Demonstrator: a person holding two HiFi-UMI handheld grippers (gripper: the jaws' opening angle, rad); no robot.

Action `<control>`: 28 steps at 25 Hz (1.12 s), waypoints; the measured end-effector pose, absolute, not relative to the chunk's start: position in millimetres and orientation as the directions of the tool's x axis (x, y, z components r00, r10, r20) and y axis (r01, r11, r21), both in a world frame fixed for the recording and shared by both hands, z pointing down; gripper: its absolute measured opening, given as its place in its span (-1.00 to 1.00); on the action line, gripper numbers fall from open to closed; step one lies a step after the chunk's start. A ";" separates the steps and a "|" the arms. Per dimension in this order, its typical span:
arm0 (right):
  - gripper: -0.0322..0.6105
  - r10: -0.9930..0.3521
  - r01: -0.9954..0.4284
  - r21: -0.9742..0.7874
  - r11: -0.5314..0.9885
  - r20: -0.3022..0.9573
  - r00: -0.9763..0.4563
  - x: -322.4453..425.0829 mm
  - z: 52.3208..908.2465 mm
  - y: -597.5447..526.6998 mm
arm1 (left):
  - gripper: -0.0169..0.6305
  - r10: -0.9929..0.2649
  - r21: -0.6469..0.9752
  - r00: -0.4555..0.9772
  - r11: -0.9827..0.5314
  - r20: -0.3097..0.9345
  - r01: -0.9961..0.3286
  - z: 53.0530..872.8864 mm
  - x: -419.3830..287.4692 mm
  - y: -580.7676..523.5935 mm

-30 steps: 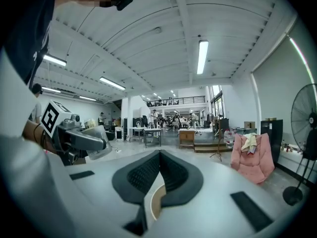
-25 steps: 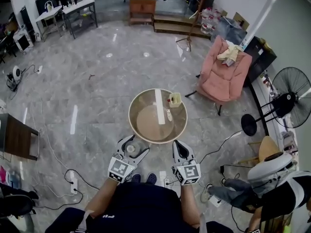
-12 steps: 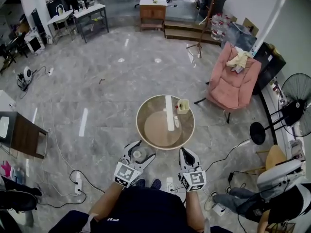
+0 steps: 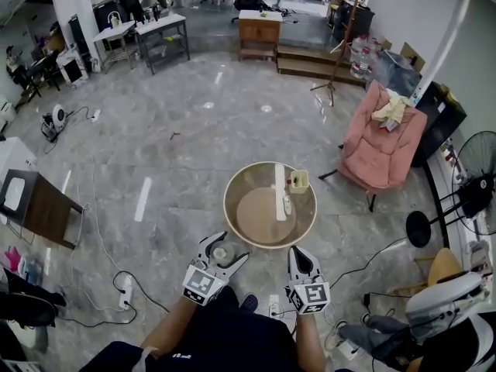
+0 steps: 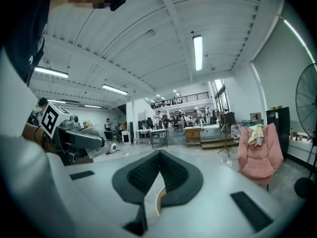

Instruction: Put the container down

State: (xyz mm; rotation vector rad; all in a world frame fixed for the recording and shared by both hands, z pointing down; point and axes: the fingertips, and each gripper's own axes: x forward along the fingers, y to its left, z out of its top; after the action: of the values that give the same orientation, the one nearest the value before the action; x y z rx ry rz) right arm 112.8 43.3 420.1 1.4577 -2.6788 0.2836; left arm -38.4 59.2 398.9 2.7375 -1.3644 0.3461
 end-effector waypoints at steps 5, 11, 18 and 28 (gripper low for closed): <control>-0.81 -0.827 -0.840 -0.129 0.526 0.153 -0.542 118.1 427.0 39.1 | 0.10 -0.793 -0.042 0.564 -0.587 0.229 -0.808 404.0 -42.3 54.7; -0.81 -0.842 -0.853 -0.125 0.506 0.145 -0.520 114.1 429.3 24.1 | 0.10 -0.789 -0.044 0.576 -0.597 0.212 -0.801 409.2 -48.6 31.3; -0.81 -0.871 -0.883 -0.124 0.453 0.150 -0.468 119.8 432.7 -9.3 | 0.10 -0.759 -0.052 0.619 -0.639 0.201 -0.767 409.9 -43.2 -9.0; -0.81 -0.862 -0.879 -0.133 0.459 0.171 -0.476 82.2 440.9 -65.8 | 0.10 -0.748 -0.034 0.624 -0.646 0.225 -0.763 426.6 -73.3 -60.7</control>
State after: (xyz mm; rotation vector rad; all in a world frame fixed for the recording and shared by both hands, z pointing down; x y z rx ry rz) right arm 82.2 -65.8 440.9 1.5635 -2.6143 0.3112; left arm -73.3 -60.7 426.6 2.7721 -1.2913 0.3374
